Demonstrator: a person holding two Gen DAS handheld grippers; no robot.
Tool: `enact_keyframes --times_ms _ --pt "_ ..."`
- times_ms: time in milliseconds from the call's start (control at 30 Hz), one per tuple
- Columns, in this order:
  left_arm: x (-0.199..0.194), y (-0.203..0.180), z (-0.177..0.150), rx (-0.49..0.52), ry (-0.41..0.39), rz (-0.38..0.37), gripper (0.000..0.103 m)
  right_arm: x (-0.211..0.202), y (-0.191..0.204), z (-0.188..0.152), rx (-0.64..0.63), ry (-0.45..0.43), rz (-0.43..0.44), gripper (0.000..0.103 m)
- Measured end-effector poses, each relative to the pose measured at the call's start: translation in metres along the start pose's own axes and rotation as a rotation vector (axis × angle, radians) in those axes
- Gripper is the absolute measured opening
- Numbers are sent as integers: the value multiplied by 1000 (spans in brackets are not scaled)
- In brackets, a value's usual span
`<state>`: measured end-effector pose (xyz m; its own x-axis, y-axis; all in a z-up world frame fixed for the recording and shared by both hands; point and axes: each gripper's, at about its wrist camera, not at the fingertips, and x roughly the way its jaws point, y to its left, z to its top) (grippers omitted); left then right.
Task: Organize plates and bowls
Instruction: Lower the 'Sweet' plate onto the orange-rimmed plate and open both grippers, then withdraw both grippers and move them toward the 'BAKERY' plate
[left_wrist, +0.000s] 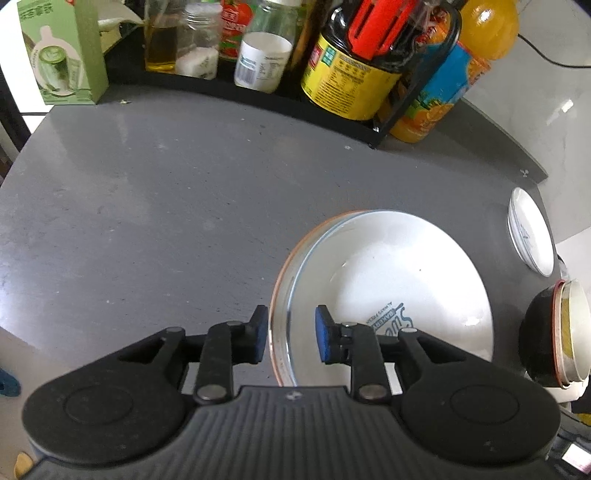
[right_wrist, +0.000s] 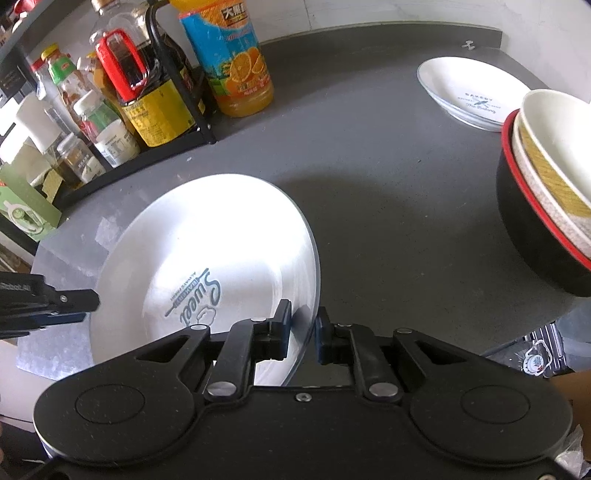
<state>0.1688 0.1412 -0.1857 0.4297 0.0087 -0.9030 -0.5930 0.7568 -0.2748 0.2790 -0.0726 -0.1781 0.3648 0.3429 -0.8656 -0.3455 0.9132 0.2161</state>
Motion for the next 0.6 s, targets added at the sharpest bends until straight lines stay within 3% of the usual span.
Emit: enact_keyframes --times_ms 267,367,533,600 --pt "-11 9 -6 12 -21 29 29 7 8 5 -27 19 -24 19" --pt "-13 7 -7 26 -33 31 39 2 7 7 -10 18 -20 21" --pt "-20 -1 -5 66 -79 34 66 -15 4 11 -8 -10 -8 21" --pt "-21 -6 -4 85 -97 24 69 -25 1 14 -1 -29 -8 24"
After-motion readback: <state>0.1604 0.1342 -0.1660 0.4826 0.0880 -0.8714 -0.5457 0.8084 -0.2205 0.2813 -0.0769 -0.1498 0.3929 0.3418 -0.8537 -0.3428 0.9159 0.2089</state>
